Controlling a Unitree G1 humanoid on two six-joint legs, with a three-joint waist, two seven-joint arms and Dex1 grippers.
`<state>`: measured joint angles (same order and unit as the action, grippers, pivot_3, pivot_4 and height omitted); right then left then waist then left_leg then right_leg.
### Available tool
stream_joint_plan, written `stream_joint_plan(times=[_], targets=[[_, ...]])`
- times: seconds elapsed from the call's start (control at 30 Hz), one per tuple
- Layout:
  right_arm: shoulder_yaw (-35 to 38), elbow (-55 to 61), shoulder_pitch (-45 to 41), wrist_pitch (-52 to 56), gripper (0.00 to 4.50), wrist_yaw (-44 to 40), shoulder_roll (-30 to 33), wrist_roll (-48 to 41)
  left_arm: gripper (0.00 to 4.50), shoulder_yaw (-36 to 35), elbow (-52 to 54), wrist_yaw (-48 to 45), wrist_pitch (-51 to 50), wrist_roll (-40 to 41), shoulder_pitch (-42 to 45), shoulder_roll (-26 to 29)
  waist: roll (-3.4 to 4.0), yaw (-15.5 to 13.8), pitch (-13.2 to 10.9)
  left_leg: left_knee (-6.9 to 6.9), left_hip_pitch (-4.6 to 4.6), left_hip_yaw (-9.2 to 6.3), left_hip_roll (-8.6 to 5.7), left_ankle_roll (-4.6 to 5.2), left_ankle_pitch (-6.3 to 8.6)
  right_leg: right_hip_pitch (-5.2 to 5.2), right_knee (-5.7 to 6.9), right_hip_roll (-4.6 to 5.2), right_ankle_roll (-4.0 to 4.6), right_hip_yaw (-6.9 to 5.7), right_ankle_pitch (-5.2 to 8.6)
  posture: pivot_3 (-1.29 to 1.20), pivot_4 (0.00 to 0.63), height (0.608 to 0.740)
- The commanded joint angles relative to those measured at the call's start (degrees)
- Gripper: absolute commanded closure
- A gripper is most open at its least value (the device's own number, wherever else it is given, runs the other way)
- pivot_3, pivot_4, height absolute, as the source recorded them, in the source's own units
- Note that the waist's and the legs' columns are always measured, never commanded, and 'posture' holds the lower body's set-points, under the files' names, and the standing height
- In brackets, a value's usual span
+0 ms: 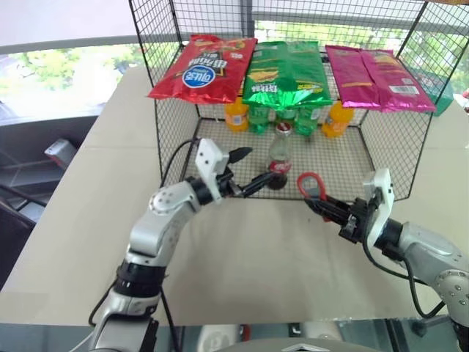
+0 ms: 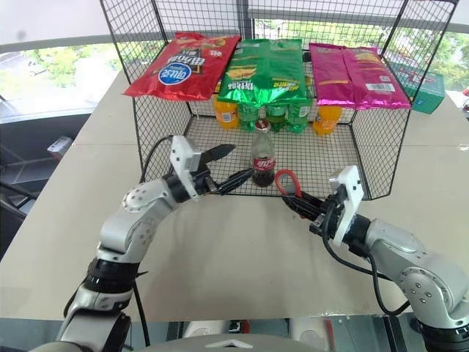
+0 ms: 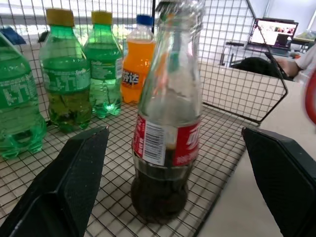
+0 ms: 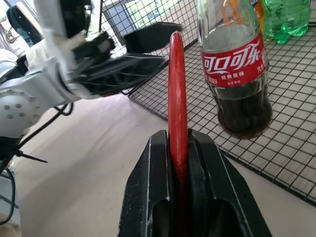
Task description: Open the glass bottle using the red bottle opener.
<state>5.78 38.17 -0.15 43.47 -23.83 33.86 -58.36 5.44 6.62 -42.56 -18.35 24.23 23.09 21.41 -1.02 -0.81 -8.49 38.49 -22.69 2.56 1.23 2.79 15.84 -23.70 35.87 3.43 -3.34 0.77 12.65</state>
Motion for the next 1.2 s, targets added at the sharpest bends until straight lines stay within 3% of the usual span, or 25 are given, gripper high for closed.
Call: stream_joint_plan(times=[0.03, 0.2, 0.3, 0.4, 0.5, 0.73, 0.87, 1.07, 1.1, 1.13, 1.17, 1.2], targets=[[1.3, 3.7, 0.7, -1.4, 4.5, 0.9, -0.3, -0.1, 0.05, 1.5, -7.4, -1.2, 3.5, -2.8, 6.6, -2.6, -0.02, -0.1, 0.0, 0.01, -0.01, -0.01, -0.01, 0.0, 0.0, 0.01, 0.0, 0.0, 0.0, 0.0, 0.0, 0.0, 0.15, 0.74], [1.3, 4.6, 1.2, -1.5, 4.5, 1.8, -0.8, 0.1, 0.05, 2.9, -18.6, -5.2, 8.4, -5.4, 13.0, -5.9, -0.02, 0.1, 0.0, 0.04, -0.03, -0.01, -0.03, 0.01, 0.0, 0.01, 0.0, 0.0, -0.01, 0.0, -0.01, 0.0, 0.15, 0.74], [1.2, 5.3, 1.6, -1.5, 4.5, 2.4, -0.9, 0.0, 0.8, 2.9, -21.7, -8.5, 10.1, -5.2, 14.4, -7.0, -0.01, 0.2, 0.0, 0.03, -0.04, -0.02, 0.01, 0.01, 0.0, -0.02, -0.01, -0.07, -0.01, 0.01, -0.01, 0.0, 0.15, 0.74], [1.3, 5.7, 2.2, -1.7, 4.5, 2.9, -1.1, 0.1, 2.03, 2.5, -21.8, -10.9, 11.1, -4.6, 14.6, -6.9, -0.01, 0.1, 0.0, 0.03, -0.07, -0.08, 0.05, 0.01, 0.0, -0.03, -0.01, -0.11, -0.01, -0.04, -0.01, 0.0, 0.15, 0.74], [1.3, 5.8, 2.5, -1.9, 4.5, 3.1, -1.3, 0.4, 2.04, 1.3, -18.8, -14.3, 10.9, -2.0, 13.4, -6.1, -0.01, 0.1, 0.0, 0.03, -0.08, -0.08, 0.05, 0.01, 0.0, -0.03, -0.01, -0.11, -0.01, -0.03, -0.01, 0.0, 0.15, 0.74], [0.9, 5.2, 2.6, -3.0, 4.5, 2.4, -1.5, 1.8, 2.04, -0.7, -0.9, -20.5, 0.1, 7.5, 5.6, 1.2, 0.01, 0.6, 0.0, 0.02, -0.08, -0.09, 0.17, 0.01, 0.0, -0.06, 0.01, -0.11, 0.0, -0.02, 0.0, 0.0, 0.15, 0.74], [1.0, 4.7, 2.5, -3.2, 4.5, 1.5, -1.3, 2.4, 2.04, 1.6, 4.8, -21.4, 0.4, 5.6, -0.5, 4.6, 0.02, 0.5, 0.0, 0.01, -0.06, -0.06, 0.22, 0.01, 0.0, -0.04, 0.01, -0.09, 0.0, -0.01, 0.0, 0.0, 0.15, 0.74], [0.9, 4.3, 2.2, -3.0, 4.5, 0.8, -1.3, 2.6, 2.04, 3.2, 5.5, -22.4, 3.4, 4.2, -5.0, 5.1, 0.02, 0.0, 0.0, 0.07, -0.04, -0.05, 0.18, 0.0, 0.0, -0.02, 0.02, -0.07, 0.07, -0.01, 0.03, 0.0, 0.15, 0.74], [0.9, 4.3, 2.1, -2.9, 4.5, 0.7, -1.2, 2.6, 1.01, 3.2, 5.5, -22.6, 3.4, 4.3, -5.3, 5.2, 0.02, 0.1, 0.0, 0.07, -0.02, -0.03, 0.18, 0.0, 0.0, -0.02, 0.03, -0.07, 0.21, 0.01, 0.11, 0.0, 0.15, 0.74], [1.0, 4.2, 2.1, -2.9, 4.5, 0.6, -1.1, 2.6, 0.81, 3.2, 5.7, -22.7, 3.1, 4.5, -5.5, 5.2, 0.02, 0.1, 0.0, 0.07, -0.02, -0.01, 0.18, 0.0, 0.0, -0.02, 0.04, -0.07, 0.22, 0.03, 0.11, 0.0, 0.15, 0.74], [1.0, 4.2, 2.1, -2.8, 4.5, 0.5, -1.1, 2.6, 0.18, 3.2, 5.8, -22.7, 3.3, 4.4, -5.7, 5.2, 0.02, 0.1, 0.0, 0.07, -0.02, -0.01, 0.17, 0.0, 0.0, -0.02, 0.04, -0.07, 0.22, 0.04, 0.11, 0.0, 0.15, 0.74], [1.0, 4.2, 2.1, -2.8, 4.5, 0.4, -1.0, 2.6, 0.03, 3.0, 5.8, -22.5, 3.7, 4.3, -5.7, 5.0, 0.02, 0.1, 0.0, 0.07, -0.02, -0.01, 0.17, 0.0, 0.0, -0.02, 0.04, -0.07, 0.21, 0.04, 0.11, 0.0, 0.15, 0.74]])
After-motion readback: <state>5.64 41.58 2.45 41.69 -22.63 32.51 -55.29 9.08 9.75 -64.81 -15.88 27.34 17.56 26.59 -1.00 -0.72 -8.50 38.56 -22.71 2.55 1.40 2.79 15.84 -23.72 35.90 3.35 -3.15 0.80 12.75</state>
